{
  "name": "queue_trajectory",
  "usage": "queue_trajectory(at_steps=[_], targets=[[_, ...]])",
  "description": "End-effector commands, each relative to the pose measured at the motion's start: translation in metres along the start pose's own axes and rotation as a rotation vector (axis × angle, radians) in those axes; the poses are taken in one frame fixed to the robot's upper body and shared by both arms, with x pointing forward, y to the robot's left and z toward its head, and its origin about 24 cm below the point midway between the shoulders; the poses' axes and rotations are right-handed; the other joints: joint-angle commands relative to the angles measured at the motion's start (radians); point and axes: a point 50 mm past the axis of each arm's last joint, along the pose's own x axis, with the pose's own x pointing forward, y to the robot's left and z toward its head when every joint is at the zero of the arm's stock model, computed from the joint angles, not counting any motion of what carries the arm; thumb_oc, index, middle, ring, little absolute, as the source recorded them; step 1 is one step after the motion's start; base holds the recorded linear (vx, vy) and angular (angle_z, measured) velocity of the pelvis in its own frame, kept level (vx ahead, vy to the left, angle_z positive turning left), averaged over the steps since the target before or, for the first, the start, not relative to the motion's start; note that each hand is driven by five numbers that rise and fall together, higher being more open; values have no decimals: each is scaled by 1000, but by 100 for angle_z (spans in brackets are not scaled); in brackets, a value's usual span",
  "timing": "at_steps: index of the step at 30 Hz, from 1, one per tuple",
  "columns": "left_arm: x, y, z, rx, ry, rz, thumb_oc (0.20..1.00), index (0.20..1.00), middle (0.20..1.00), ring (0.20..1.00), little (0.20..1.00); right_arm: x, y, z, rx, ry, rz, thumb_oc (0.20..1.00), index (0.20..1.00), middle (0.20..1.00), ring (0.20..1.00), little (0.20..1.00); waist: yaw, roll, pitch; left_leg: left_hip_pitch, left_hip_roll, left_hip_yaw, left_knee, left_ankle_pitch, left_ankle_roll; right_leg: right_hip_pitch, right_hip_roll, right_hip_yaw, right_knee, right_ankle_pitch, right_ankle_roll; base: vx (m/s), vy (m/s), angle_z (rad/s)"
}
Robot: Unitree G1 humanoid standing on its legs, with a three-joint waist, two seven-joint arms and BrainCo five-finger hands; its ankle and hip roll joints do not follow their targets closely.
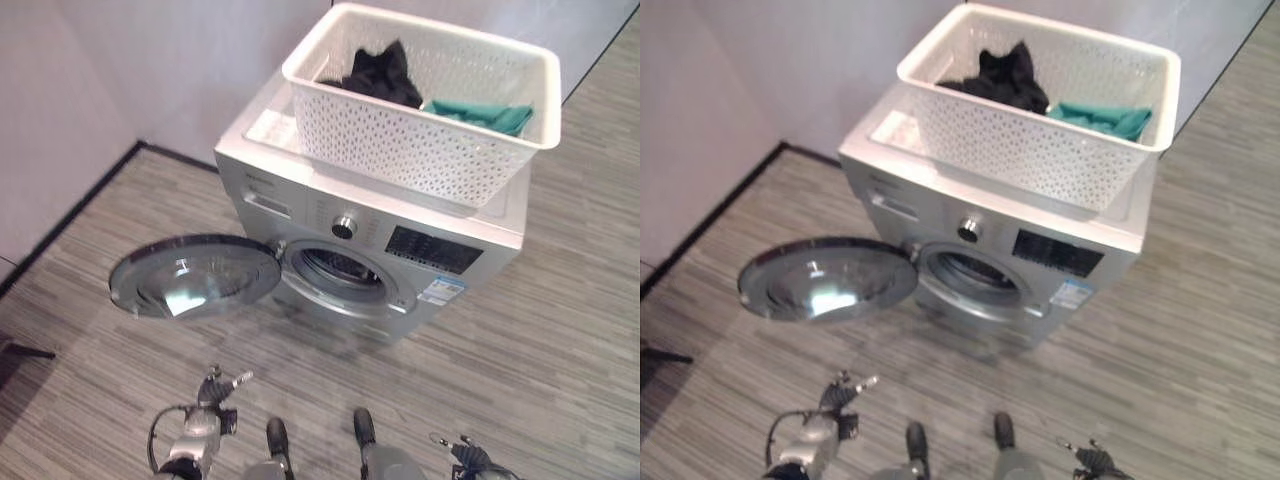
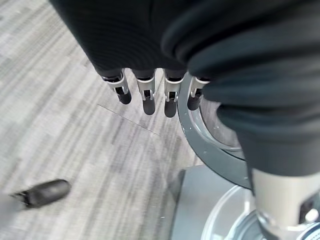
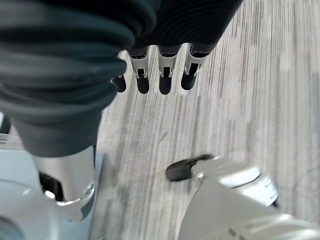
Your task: Grab the laundry basket,head to the washer,open it,put in the laundry and shut it.
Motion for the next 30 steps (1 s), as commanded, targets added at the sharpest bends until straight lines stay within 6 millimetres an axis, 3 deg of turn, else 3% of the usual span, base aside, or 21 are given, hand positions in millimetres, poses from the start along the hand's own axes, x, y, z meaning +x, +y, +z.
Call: queue_trajectory(at_steps=[1,3,7,10,12,15,16,19,22,28,30], targets=[[0,7,-26,246,138,-8,1000,1000,1000,1000,1000,-1,-7,-11,89,57,-24,1000,1000,1000,1000,1000,34,-40,-12,30,-11,-28,11,-98,18,-50,-80,37,102,-58,76,87,87,-12],[-16,8,-69,289,308,-57,1000,1000,1000,1000,1000,0,-5,-11,77,74,-15,1000,1000,1000,1000,1000,42,-45,-22,55,-20,-29,43,-129,32,-43,-82,59,123,-58,79,84,102,-22],[-29,12,-96,236,415,-73,1000,1000,1000,1000,1000,0,-3,-9,80,78,1,1000,1000,1000,1000,1000,58,-53,-26,67,-38,-32,120,-188,63,-38,-98,62,185,-62,92,57,126,-21],[-26,12,-90,289,385,-99,1000,1000,1000,1000,1000,0,-6,-13,114,92,2,1000,1000,1000,1000,1000,55,-48,-22,74,-55,-62,143,-206,82,-58,-100,52,310,-40,97,52,181,5],[-20,12,-78,331,334,-107,1000,1000,1000,1000,1000,0,-9,-13,144,87,-13,1000,1000,1000,1000,1000,39,-33,8,68,-55,-87,170,-213,97,-131,-53,67,467,-18,77,29,162,29],[-17,12,-72,335,313,-102,1000,1000,1000,1000,1000,-1,-10,-16,151,96,-24,1000,1000,1000,1000,1000,33,-27,9,101,-64,-99,165,-242,100,-158,-60,23,420,-37,62,184,30,34],[-15,13,-68,329,306,-98,1000,1000,1000,1000,1000,-2,-13,-20,161,112,-30,1000,1000,1000,1000,1000,24,-31,15,117,-74,-131,171,-264,88,-187,-78,48,245,-5,69,267,-92,45],[-13,11,-62,325,291,-97,1000,1000,1000,1000,1000,-2,-13,-20,179,119,-34,1000,1000,1000,1000,1000,11,-43,33,141,-83,-155,194,-298,75,-212,-106,45,111,44,87,269,-97,21],[-14,9,-65,330,296,-106,1000,1000,1000,1000,1000,-4,-15,-29,165,140,-27,1000,1000,1000,1000,1000,2,-67,21,194,-96,-186,180,-321,62,-190,-104,58,108,62,92,249,-113,42],[-16,9,-68,324,303,-105,1000,1000,1000,1000,1000,-9,-31,-44,197,186,-62,1000,1000,1000,1000,1000,-15,-63,-31,237,-29,-232,125,-302,21,-174,-60,33,150,48,78,167,-144,60],[-16,10,-69,317,300,-102,1000,1000,1000,1000,1000,-11,-52,-45,329,172,-145,1000,1000,1000,1000,1000,-33,-51,-57,250,13,-214,78,-278,-1,-164,-38,10,132,39,73,129,-130,24]])
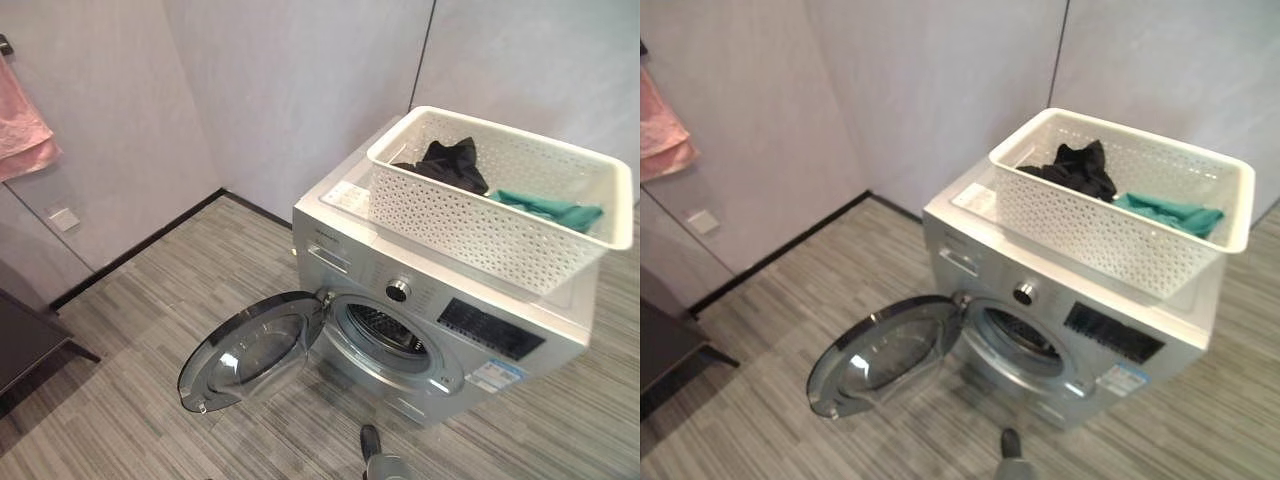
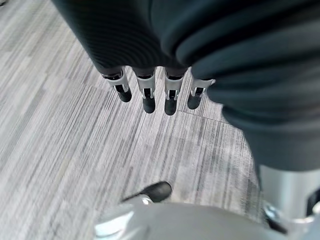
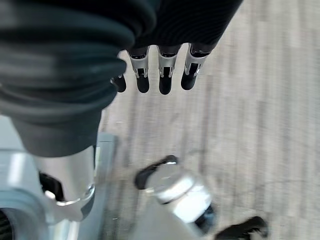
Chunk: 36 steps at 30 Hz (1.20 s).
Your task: Grab the laundry basket,head to the washer,open it,put in the laundry and shut it.
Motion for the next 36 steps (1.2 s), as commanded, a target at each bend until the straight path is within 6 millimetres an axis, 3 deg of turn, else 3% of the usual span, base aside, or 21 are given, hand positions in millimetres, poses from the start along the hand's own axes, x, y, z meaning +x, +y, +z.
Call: queue_trajectory(at_steps=[1,2,7,8,9,11,12,14,15,16,18,19,20,21,22,23,26,28,31,34,36], targets=[[3,19,20,-8,-54,52,1000,1000,1000,1000,1000,-1,-16,3,163,-13,-65,1000,1000,1000,1000,1000,-40,-46,-13,57,2,0,68,-152,-2,-106,-53,28,69,-24,74,102,-116,14],[3,21,20,-16,-54,59,1000,1000,1000,1000,1000,-2,-27,4,247,-20,-98,1000,1000,1000,1000,1000,-48,-45,-18,58,12,5,58,-144,-8,-107,-45,28,67,-28,72,63,-77,8],[2,26,13,0,-39,65,1000,1000,1000,1000,1000,-31,-136,1,762,-102,-449,1000,1000,1000,1000,1000,-66,-36,-52,81,55,25,3,-129,-31,-98,-18,22,46,-40,69,74,-62,-6],[2,25,14,2,-40,63,1000,1000,1000,1000,1000,-32,-137,1,764,-103,-451,1000,1000,1000,1000,1000,-64,-33,-52,81,56,26,3,-130,-31,-98,-17,21,46,-39,69,32,-30,-2],[2,27,12,2,-35,63,1000,1000,1000,1000,1000,-48,-173,21,839,-195,-539,1000,1000,1000,1000,1000,-65,-37,-58,83,59,27,3,-132,-32,-96,-11,22,42,-38,71,8,-22,-6],[2,26,11,3,-31,63,1000,1000,1000,1000,1000,-57,-189,40,835,-272,-566,1000,1000,1000,1000,1000,-62,-36,-59,84,60,30,3,-135,-32,-97,-9,25,42,-37,72,-8,-12,-15],[2,27,6,-7,-16,66,1000,1000,1000,1000,1000,-78,-214,86,798,-482,-606,1000,1000,1000,1000,1000,-65,-39,-60,83,58,34,3,-136,-35,-99,-8,29,42,-34,75,-13,3,-18],[2,26,6,-5,-17,64,1000,1000,1000,1000,1000,-79,-215,85,798,-482,-610,1000,1000,1000,1000,1000,-62,-37,-61,83,58,35,3,-136,-35,-100,-7,29,43,-35,76,-17,6,-21],[1,25,-1,-17,3,66,1000,1000,1000,1000,1000,-117,-224,159,658,-810,-633,1000,1000,1000,1000,1000,-64,-39,-61,82,57,40,3,-137,-34,-104,-8,29,47,-33,77,-45,3,-23],[0,25,-6,-24,19,68,1000,1000,1000,1000,1000,-147,-219,199,577,-1015,-628,1000,1000,1000,1000,1000,-67,-39,-61,82,54,43,3,-135,-37,-109,-8,30,51,-26,76,-22,17,-22],[0,26,-12,-38,42,75,1000,1000,1000,1000,1000,-202,-194,249,431,-1340,-629,1000,1000,1000,1000,1000,-66,-34,-67,85,57,46,3,-144,-35,-110,-5,33,53,-31,77,13,21,-21],[0,27,-13,-36,47,82,1000,1000,1000,1000,1000,-227,-181,265,374,-1469,-633,1000,1000,1000,1000,1000,-63,-33,-68,86,57,48,3,-145,-34,-112,-3,34,56,-32,75,5,12,-22],[0,27,-13,-36,47,82,1000,1000,1000,1000,1000,-227,-181,265,374,-1468,-633,1000,1000,1000,1000,1000,-63,-32,-68,86,58,48,3,-146,-34,-112,-3,34,56,-32,75,2,5,-12],[0,34,-9,-25,35,98,1000,1000,1000,1000,1000,-295,-154,298,170,-1756,-652,1000,1000,1000,1000,1000,-47,-36,-71,85,59,46,3,-140,-33,-107,-2,30,53,-36,70,1,3,6],[0,33,-9,-27,34,96,1000,1000,1000,1000,1000,-296,-154,299,167,-1757,-654,1000,1000,1000,1000,1000,-48,-34,-70,86,59,46,3,-141,-33,-106,-2,30,52,-36,70,-9,-5,7],[1,35,-5,-6,15,92,1000,1000,1000,1000,1000,-340,-133,317,-30,-1901,-714,1000,1000,1000,1000,1000,-26,-43,-73,83,61,41,3,-134,-35,-100,-4,26,48,-38,67,-3,-6,8],[1,33,-2,19,0,79,1000,1000,1000,1000,1000,-367,-113,332,-145,-1982,-702,1000,1000,1000,1000,1000,-12,-46,-76,82,63,38,3,-132,-37,-91,-5,20,43,-43,64,-9,-11,13],[1,32,3,50,-16,62,1000,1000,1000,1000,1000,-394,-77,354,-340,-2043,-672,1000,1000,1000,1000,1000,22,-60,-79,79,66,34,3,-124,-41,-82,-6,14,40,-48,59,-12,-7,5],[1,32,2,46,-13,57,1000,1000,1000,1000,1000,-402,-53,371,-450,-2031,-636,1000,1000,1000,1000,1000,30,-67,-78,78,67,33,3,-119,-43,-76,-6,13,40,-52,56,-8,0,4],[1,26,2,40,-7,21,1000,1000,1000,1000,1000,-401,-1,396,-608,-1978,-500,1000,1000,1000,1000,1000,45,-78,-78,77,70,33,3,-112,-46,-68,0,15,40,-61,48,-6,5,6],[1,21,1,39,-8,0,1000,1000,1000,1000,1000,-400,16,402,-733,-1937,-486,1000,1000,1000,1000,1000,47,-79,-74,75,72,33,3,-111,-47,-67,2,14,41,-67,46,-4,-1,6]])
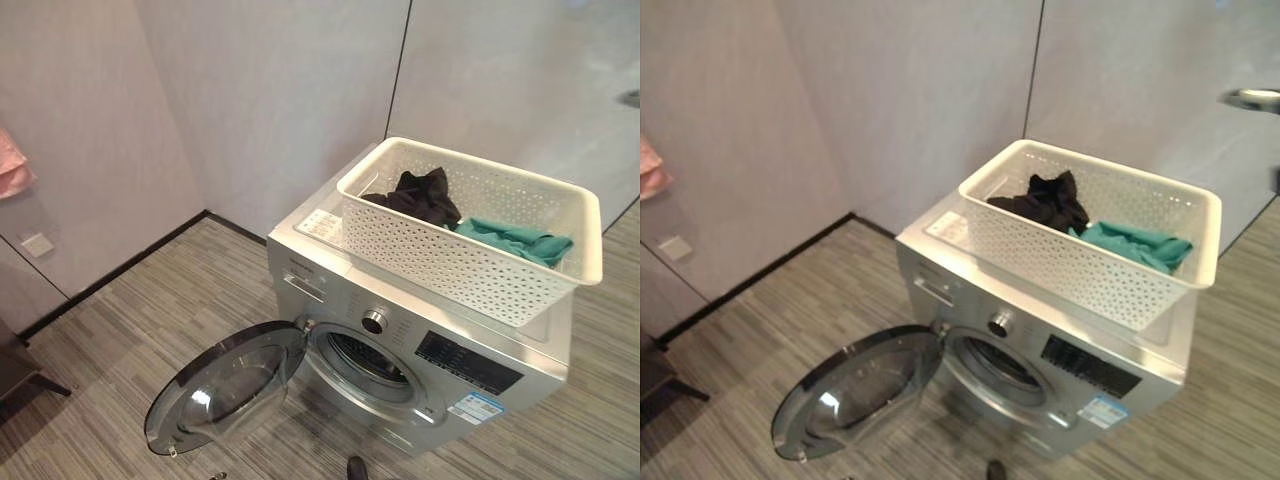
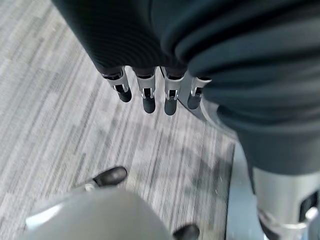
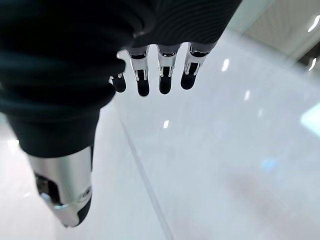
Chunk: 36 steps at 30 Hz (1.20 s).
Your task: Grab the laundry basket,head to the washer,open it,put in the laundry and shut it.
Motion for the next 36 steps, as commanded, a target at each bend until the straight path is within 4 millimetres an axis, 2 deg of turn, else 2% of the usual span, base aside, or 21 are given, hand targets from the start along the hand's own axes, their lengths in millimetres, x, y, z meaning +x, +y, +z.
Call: queue_trajectory(at_steps=[1,2,3,4,6,9,14,20,29,32,36], targets=[[-1,20,-13,21,50,27,1000,1000,1000,1000,1000,5,-2,-10,-30,60,32,1000,1000,1000,1000,1000,37,-60,0,59,-5,-6,6,-70,34,-96,-76,18,108,-80,72,-2,-4,12],[-1,21,-15,21,53,20,1000,1000,1000,1000,1000,12,7,-13,-73,91,116,1000,1000,1000,1000,1000,44,-68,2,58,-3,-7,6,-68,32,-96,-76,18,108,-81,71,2,-2,9],[-1,19,-15,17,53,18,1000,1000,1000,1000,1000,14,8,-11,-74,87,117,1000,1000,1000,1000,1000,42,-65,2,58,-3,-7,6,-68,32,-96,-76,18,108,-81,71,1,-4,3],[-2,20,-19,16,63,8,1000,1000,1000,1000,1000,22,13,-9,-148,107,214,1000,1000,1000,1000,1000,47,-74,4,56,-1,-8,6,-67,29,-98,-75,16,109,-82,71,0,-3,4],[-2,18,-20,6,64,2,1000,1000,1000,1000,1000,27,16,-9,-162,119,230,1000,1000,1000,1000,1000,45,-70,6,55,0,-8,6,-67,27,-99,-75,16,109,-81,71,0,0,0],[-3,22,-25,-52,83,9,1000,1000,1000,1000,1000,36,38,-12,-230,183,372,1000,1000,1000,1000,1000,52,-80,14,48,5,-6,6,-60,23,-107,-74,15,108,-76,69,10,-8,-3],[-4,24,-26,-114,76,4,1000,1000,1000,1000,1000,35,51,-22,-295,253,504,1000,1000,1000,1000,1000,57,-85,32,12,16,-15,6,-40,11,-126,-75,1,102,-76,66,-15,-12,1],[-3,25,-22,-137,56,1,1000,1000,1000,1000,1000,33,67,-15,-305,213,598,1000,1000,1000,1000,1000,64,-94,62,-29,22,-29,6,-23,3,-155,-73,-11,110,-83,61,-42,-29,11],[0,31,2,-155,-36,13,1000,1000,1000,1000,1000,37,76,-6,-349,190,674,1000,1000,1000,1000,1000,84,-100,120,-86,32,-47,6,5,-7,-202,-75,-28,120,-84,55,-48,-32,6],[1,36,16,-169,-90,30,1000,1000,1000,1000,1000,38,80,-13,-379,247,692,1000,1000,1000,1000,1000,101,-99,143,-117,36,-58,6,21,-9,-225,-76,-35,119,-80,52,-43,-40,7],[1,40,22,-179,-111,42,1000,1000,1000,1000,1000,37,82,-18,-408,292,727,1000,1000,1000,1000,1000,112,-100,160,-140,38,-72,6,34,-10,-239,-74,-43,122,-81,47,-37,-47,8]])
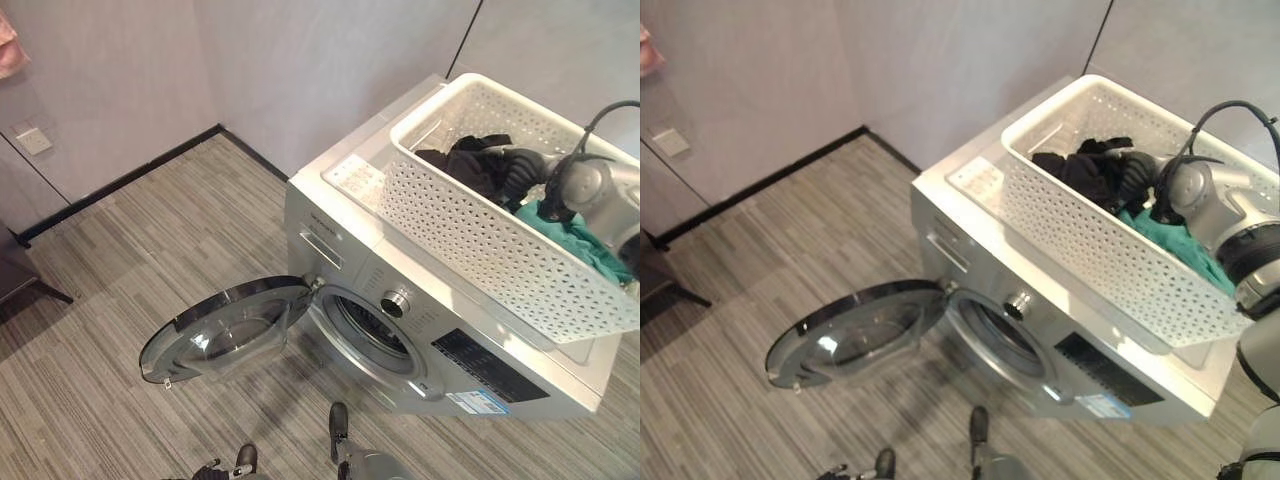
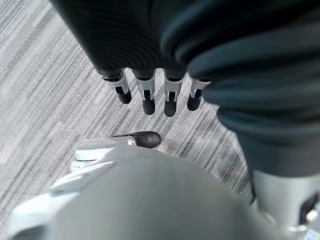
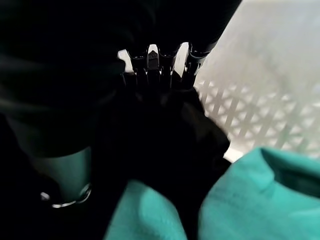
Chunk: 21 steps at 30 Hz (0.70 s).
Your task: Grab the laundry basket,head to the washer,open it,put in the laundry and shut it.
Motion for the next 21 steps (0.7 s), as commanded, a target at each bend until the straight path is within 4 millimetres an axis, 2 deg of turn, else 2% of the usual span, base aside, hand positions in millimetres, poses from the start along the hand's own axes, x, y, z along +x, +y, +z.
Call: queue_trajectory(at_steps=[1,6,9,10,11,12,16,18,21], targets=[[2,16,19,42,-60,38,1000,1000,1000,1000,1000,-6,-46,7,-22,39,-81,1000,1000,1000,1000,1000,33,-48,35,46,6,-4,5,-10,34,-89,-94,33,119,-115,90,-18,-43,13],[1,15,17,41,-49,28,1000,1000,1000,1000,1000,-2,-28,6,-24,59,45,1000,1000,1000,1000,1000,43,-48,42,21,14,-16,5,10,28,-95,-86,19,115,-125,82,-7,-42,9],[1,15,13,46,-33,24,1000,1000,1000,1000,1000,-1,-22,12,-34,30,89,1000,1000,1000,1000,1000,44,-48,39,20,16,-15,5,13,25,-90,-81,17,110,-130,81,-1,-11,1],[1,15,13,46,-33,23,1000,1000,1000,1000,1000,-1,-22,12,-34,30,89,598,598,598,598,598,44,-47,39,20,17,-15,5,13,25,-90,-80,18,110,-130,81,0,0,0],[1,14,13,50,-32,19,1000,1000,1000,1000,1000,-1,-20,15,-47,14,108,523,523,523,523,523,44,-48,36,22,17,-14,5,11,24,-87,-78,18,108,-132,81,0,0,0],[1,13,13,50,-35,16,1000,1000,1000,1000,1000,-1,-18,17,-51,6,122,200,200,200,200,200,44,-48,34,22,17,-13,5,10,23,-84,-77,17,107,-134,81,0,0,0],[2,15,18,59,-48,20,1000,1000,1000,1000,1000,-6,-24,23,-59,-53,105,200,200,200,200,200,40,-50,21,36,17,-9,5,4,21,-63,-76,16,103,-142,83,0,0,0],[2,15,18,61,-50,22,1000,1000,1000,1000,1000,-7,-26,22,-49,-57,92,200,200,200,200,200,40,-51,18,40,17,-7,5,3,20,-58,-76,14,102,-142,84,0,0,0],[2,15,18,70,-50,21,1000,1000,1000,1000,1000,-14,-39,17,7,-79,-3,200,200,200,200,200,33,-55,1,57,15,-3,5,-9,22,-41,-80,13,101,-145,88,0,0,0]])
